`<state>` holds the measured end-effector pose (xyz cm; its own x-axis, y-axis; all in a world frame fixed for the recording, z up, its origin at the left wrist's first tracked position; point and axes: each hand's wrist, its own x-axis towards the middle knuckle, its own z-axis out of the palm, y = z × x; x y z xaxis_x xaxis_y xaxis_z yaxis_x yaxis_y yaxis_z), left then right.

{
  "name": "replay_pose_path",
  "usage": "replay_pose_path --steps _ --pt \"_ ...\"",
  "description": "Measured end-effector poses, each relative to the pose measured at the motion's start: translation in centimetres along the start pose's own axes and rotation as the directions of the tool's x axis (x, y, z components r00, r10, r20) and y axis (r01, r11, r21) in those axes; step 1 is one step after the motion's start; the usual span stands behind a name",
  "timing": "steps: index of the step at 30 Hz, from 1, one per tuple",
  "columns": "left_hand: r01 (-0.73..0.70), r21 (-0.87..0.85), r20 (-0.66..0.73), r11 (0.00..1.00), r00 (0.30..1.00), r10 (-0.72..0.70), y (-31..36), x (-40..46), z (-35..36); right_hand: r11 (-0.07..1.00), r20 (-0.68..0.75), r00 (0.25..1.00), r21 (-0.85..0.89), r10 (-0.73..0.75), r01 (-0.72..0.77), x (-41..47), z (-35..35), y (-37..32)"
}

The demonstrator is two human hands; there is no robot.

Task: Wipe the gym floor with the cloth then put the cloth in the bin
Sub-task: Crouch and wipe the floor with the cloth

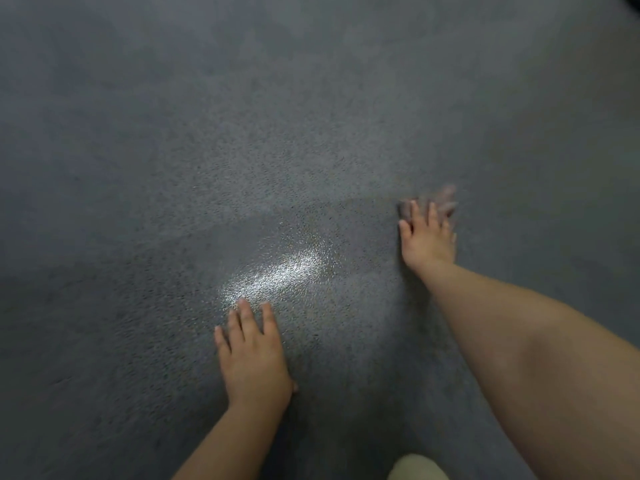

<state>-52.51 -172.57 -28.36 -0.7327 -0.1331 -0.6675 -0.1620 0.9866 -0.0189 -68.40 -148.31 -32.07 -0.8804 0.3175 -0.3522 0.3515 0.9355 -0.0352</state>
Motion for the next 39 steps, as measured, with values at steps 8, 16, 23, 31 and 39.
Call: replay_pose_path --steps 8,16,23,31,39 --pt "0.008 -0.011 -0.006 1.0 1.0 -0.008 -0.1 0.0 -0.3 0.932 -0.023 0.934 -0.073 -0.356 0.354 -8.6 4.2 -8.2" --pt "-0.021 0.035 -0.091 0.999 0.996 0.024 -1.1 -1.2 0.8 0.675 0.133 0.677 -0.069 -0.724 0.735 -12.8 5.6 -4.7" --pt "-0.108 0.068 -0.003 0.992 0.994 0.108 -0.1 -2.4 1.3 1.0 -0.039 0.999 -0.006 -0.02 0.02 -8.2 2.6 6.9" --pt "-0.122 0.142 0.009 0.982 0.992 0.122 1.3 -2.5 2.1 0.964 -0.085 0.961 -0.014 -0.265 0.265 -12.2 5.7 0.2" --pt "-0.111 0.139 0.007 0.984 0.994 0.111 1.1 -2.7 2.3 0.726 0.134 0.74 -0.139 -0.659 0.673 -11.6 4.3 -0.1"
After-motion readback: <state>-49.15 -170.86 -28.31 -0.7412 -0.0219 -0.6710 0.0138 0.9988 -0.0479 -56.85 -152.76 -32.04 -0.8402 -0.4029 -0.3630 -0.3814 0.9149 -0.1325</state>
